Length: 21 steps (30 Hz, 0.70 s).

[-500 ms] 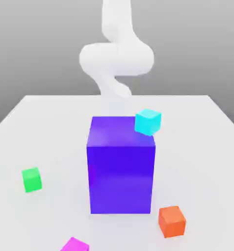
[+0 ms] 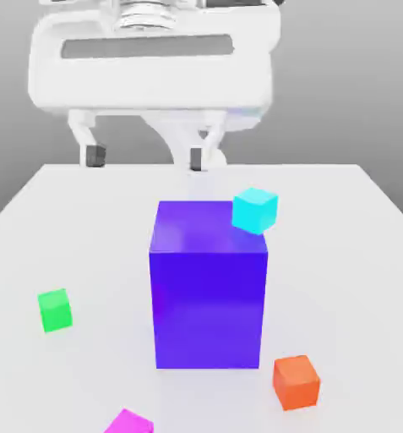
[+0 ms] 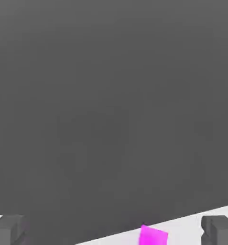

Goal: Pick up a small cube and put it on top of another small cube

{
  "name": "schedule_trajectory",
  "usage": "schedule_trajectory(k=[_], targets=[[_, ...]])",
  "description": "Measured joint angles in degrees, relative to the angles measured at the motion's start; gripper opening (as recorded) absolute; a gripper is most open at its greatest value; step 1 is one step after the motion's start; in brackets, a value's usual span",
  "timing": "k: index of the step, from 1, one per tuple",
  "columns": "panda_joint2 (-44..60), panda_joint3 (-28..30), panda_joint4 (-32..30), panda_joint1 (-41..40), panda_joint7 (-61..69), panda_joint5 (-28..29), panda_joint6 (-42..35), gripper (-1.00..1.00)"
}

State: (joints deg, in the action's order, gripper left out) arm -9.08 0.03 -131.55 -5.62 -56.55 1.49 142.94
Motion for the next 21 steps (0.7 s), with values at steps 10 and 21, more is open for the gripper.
schedule_trajectory(k=[10, 21], targets=[[20.8, 1.1, 0.1, -2.1, -4.7, -1.1, 6.3, 0.00], [38.6, 1.1, 2.1, -3.1, -5.7, -3.1, 16.1, -1.00]])
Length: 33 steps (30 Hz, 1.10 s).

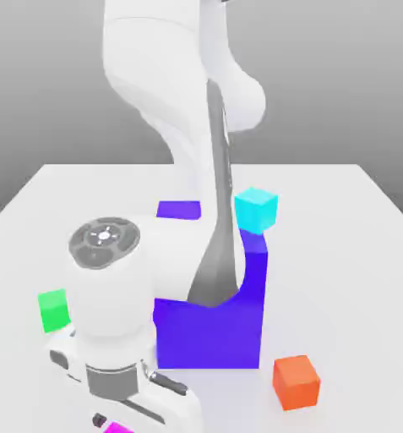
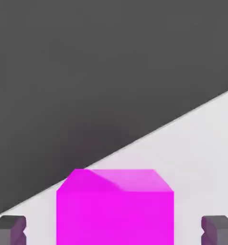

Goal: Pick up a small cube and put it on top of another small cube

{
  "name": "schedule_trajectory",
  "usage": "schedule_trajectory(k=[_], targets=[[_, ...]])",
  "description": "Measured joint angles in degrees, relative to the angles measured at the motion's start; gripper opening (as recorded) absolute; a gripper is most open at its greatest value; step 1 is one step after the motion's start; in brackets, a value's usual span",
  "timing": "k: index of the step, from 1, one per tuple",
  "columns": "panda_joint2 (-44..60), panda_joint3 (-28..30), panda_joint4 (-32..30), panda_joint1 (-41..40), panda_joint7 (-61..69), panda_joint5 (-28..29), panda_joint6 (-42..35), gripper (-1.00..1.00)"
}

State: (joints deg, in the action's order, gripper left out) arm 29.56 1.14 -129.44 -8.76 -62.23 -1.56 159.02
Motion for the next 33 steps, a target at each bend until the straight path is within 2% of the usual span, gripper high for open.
schedule_trajectory(k=[5, 10, 17, 21, 23, 26, 30, 31, 33], targets=[[-0.1, 0.0, 0.0, 0.0, 0.0, 0.0, 0.0, -1.00], [-9.1, 0.8, -2.7, -0.5, 0.4, 0.6, -6.3, -1.00], [-23.0, 8.8, -16.6, -9.2, 9.7, 3.4, -6.4, -1.00], [-31.1, 12.4, -24.9, -18.8, 15.3, 5.3, -6.1, -1.00], [-35.3, 13.9, -29.1, -20.5, 18.2, 6.0, -6.0, -1.00], [-33.1, 14.8, -31.0, -20.7, 21.3, 4.0, -2.0, -1.00], [-25.2, 12.5, -30.9, -21.5, 26.3, -2.6, 5.5, -1.00], [-23.9, 11.9, -30.8, -21.9, 27.1, -3.8, 6.7, 1.00], [-23.9, 11.9, -30.8, -21.9, 27.1, -3.8, 6.7, 1.00]])
